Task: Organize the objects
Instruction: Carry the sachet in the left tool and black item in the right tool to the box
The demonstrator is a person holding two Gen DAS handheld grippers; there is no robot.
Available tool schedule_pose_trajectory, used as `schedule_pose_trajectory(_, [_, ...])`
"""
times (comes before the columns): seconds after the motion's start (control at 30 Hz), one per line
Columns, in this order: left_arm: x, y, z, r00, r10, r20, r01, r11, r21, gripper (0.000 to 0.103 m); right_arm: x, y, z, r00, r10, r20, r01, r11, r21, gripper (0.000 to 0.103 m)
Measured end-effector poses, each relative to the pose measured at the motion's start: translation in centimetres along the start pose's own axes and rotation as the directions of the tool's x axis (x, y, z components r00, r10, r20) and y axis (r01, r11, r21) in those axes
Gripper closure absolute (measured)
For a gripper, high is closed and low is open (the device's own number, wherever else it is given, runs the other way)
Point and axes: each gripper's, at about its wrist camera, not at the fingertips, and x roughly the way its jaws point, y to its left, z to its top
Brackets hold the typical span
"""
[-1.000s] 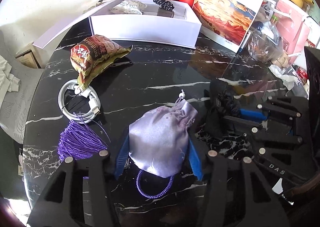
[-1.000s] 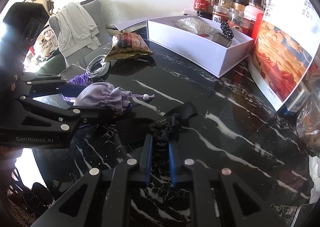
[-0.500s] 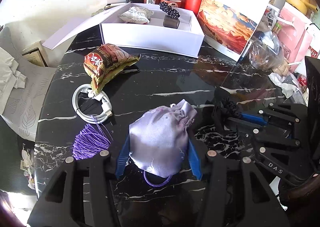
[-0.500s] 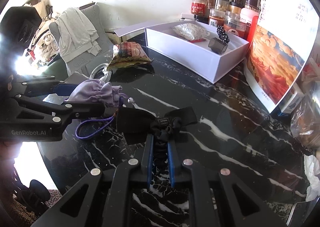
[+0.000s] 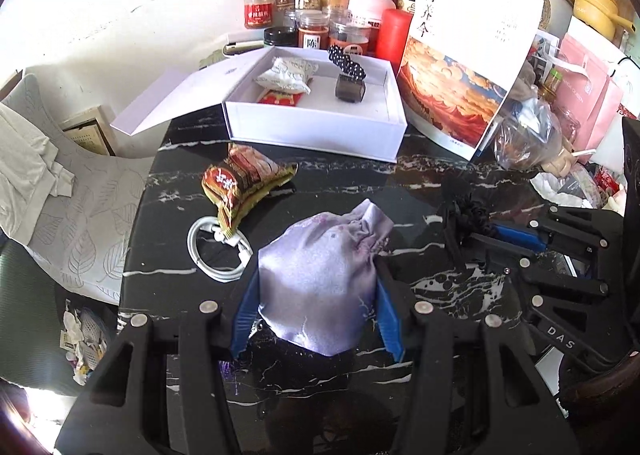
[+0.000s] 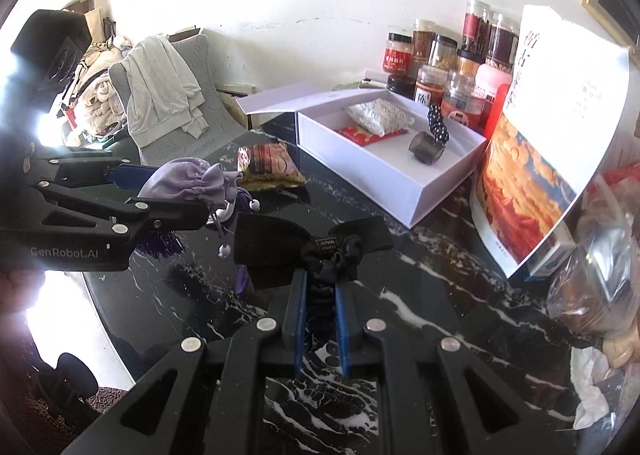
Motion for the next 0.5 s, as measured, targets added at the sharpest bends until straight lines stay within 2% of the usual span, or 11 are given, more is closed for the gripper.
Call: schedule_pose_trajectory(0.5, [-2.4,-0.8,4.6,0.999,0.005,0.040,-0.006,0.999,0.036,0.053,-2.5,-0.7,3.3,0.997,-0.024,0.069,0.027,0.999,-0.031,0.091])
